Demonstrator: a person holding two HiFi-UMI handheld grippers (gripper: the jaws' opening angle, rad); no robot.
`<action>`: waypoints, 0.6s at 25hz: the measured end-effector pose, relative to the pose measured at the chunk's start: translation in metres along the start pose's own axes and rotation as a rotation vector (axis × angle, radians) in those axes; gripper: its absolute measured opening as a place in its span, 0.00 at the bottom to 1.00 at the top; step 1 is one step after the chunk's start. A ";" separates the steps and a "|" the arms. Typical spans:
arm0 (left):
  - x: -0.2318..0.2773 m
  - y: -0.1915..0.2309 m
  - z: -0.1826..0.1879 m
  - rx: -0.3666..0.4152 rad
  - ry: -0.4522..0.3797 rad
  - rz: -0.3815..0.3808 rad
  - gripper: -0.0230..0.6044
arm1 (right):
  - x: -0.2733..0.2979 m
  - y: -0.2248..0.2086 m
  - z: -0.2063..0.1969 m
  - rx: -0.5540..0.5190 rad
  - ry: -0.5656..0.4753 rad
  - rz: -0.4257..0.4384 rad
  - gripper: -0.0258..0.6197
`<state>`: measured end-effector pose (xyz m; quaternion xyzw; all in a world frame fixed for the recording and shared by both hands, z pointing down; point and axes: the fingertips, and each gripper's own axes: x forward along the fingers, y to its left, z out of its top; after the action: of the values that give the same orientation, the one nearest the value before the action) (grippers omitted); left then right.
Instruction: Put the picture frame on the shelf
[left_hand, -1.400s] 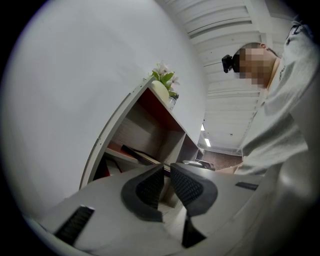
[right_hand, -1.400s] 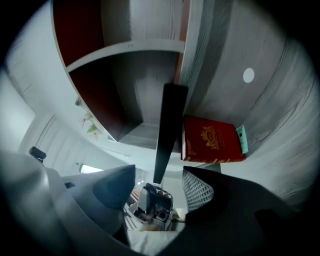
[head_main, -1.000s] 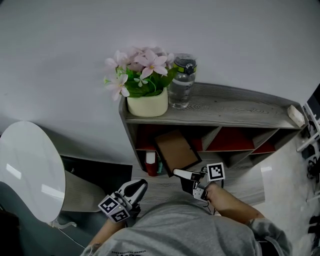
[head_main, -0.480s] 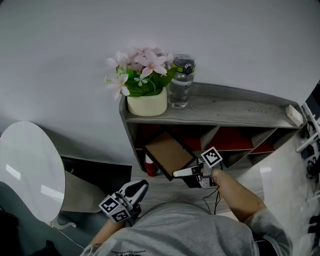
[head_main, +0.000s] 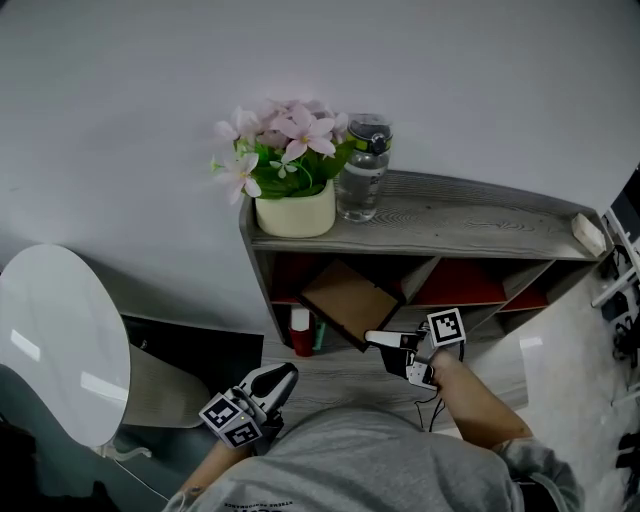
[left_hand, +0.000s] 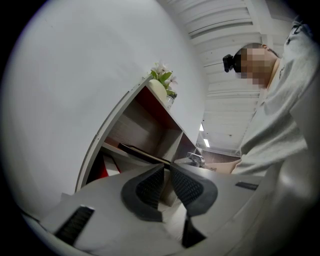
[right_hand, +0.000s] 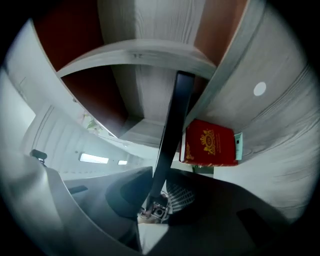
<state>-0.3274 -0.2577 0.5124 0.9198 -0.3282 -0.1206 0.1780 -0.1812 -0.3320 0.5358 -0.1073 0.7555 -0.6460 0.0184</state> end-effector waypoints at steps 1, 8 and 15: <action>0.001 0.000 0.000 -0.001 0.001 -0.003 0.11 | -0.003 -0.001 0.002 -0.012 -0.026 -0.020 0.17; 0.001 -0.001 -0.001 -0.006 0.000 -0.012 0.11 | -0.019 0.004 0.018 -0.102 -0.224 -0.104 0.21; -0.004 0.002 -0.003 -0.020 -0.002 -0.005 0.11 | -0.035 0.002 0.051 -0.085 -0.423 -0.174 0.21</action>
<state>-0.3303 -0.2561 0.5167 0.9188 -0.3246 -0.1253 0.1866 -0.1389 -0.3750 0.5216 -0.3056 0.7492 -0.5760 0.1162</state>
